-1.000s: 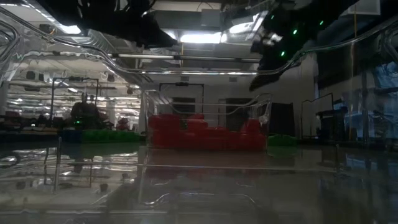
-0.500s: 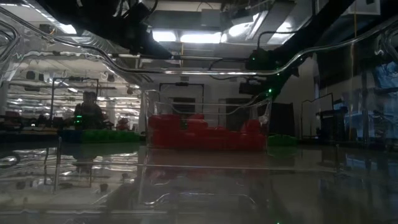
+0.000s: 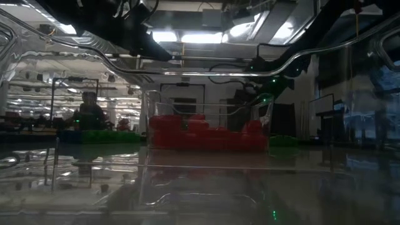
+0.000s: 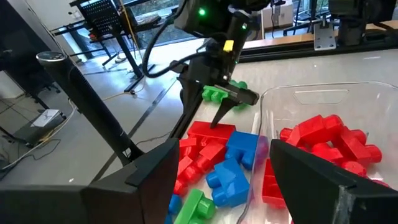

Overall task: Sort blocks
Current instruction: Put the red game piece into the top right transparent bin

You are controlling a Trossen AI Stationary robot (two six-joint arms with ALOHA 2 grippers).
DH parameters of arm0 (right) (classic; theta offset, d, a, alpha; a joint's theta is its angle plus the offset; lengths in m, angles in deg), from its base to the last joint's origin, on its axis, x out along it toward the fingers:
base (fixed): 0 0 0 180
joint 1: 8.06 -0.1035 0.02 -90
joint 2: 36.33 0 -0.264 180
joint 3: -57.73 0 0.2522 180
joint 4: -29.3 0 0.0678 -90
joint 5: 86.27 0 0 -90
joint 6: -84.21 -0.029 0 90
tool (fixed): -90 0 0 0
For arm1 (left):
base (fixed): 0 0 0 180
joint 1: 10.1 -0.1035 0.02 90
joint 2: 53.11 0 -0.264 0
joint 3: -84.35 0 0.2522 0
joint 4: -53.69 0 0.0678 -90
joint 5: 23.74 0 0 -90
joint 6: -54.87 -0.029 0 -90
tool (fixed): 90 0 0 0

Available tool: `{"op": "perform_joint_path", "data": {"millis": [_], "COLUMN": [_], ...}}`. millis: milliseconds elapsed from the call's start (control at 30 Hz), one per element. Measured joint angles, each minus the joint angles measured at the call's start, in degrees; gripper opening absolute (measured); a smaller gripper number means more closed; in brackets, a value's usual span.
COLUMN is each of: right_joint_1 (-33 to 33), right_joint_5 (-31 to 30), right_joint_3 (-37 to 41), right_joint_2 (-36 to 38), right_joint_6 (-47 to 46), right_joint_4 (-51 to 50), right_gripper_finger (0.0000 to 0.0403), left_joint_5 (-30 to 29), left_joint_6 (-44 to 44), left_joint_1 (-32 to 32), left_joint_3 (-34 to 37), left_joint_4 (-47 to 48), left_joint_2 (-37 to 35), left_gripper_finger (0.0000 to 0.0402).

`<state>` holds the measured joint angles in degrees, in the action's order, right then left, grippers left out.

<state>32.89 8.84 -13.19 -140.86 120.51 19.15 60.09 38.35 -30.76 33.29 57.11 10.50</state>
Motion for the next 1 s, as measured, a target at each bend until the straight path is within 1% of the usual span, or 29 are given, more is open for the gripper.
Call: {"op": "perform_joint_path", "data": {"millis": [167, 300, 367, 533, 667, 833, 1000], "right_joint_1": [0.0, -0.1, -0.1, -0.1, -0.2, -1.6, -3.3], "right_joint_5": [-0.3, -3.6, -4.1, -3.3, -2.8, -1.7, 0.1], "right_joint_3": [-0.2, -0.1, 0.1, 0.3, 0.3, 0.3, 0.2], "right_joint_2": [0.6, 2.9, 4.7, 9.6, 11.6, 12.1, 11.0], "right_joint_6": [3.1, 6.5, 8.5, 13.7, 14.8, 14.8, 16.5], "right_joint_4": [-4.8, -9.8, -13.1, -23.3, -30.2, -30.2, -23.8], "right_gripper_finger": [0.0311, 0.0311, 0.0311, 0.0311, 0.0311, 0.0311, 0.0311], "left_joint_5": [0.0, 0.0, 0.0, 0.0, 0.0, 0.0, 0.0], "left_joint_6": [1.3, 1.5, 1.5, 1.2, 1.1, 1.1, 1.0], "left_joint_1": [0.0, 0.0, 0.0, 0.0, 0.0, 0.0, 0.0], "left_joint_3": [0.0, 0.0, 0.0, 0.0, 0.0, 0.0, 0.0], "left_joint_4": [1.2, 2.7, 2.9, 3.5, 3.8, 3.8, 3.7], "left_joint_2": [0.0, 0.0, 0.0, 0.0, 0.0, 0.0, 0.0], "left_gripper_finger": [0.0241, 0.0241, 0.0241, 0.0241, 0.0241, 0.0241, 0.0241]}}
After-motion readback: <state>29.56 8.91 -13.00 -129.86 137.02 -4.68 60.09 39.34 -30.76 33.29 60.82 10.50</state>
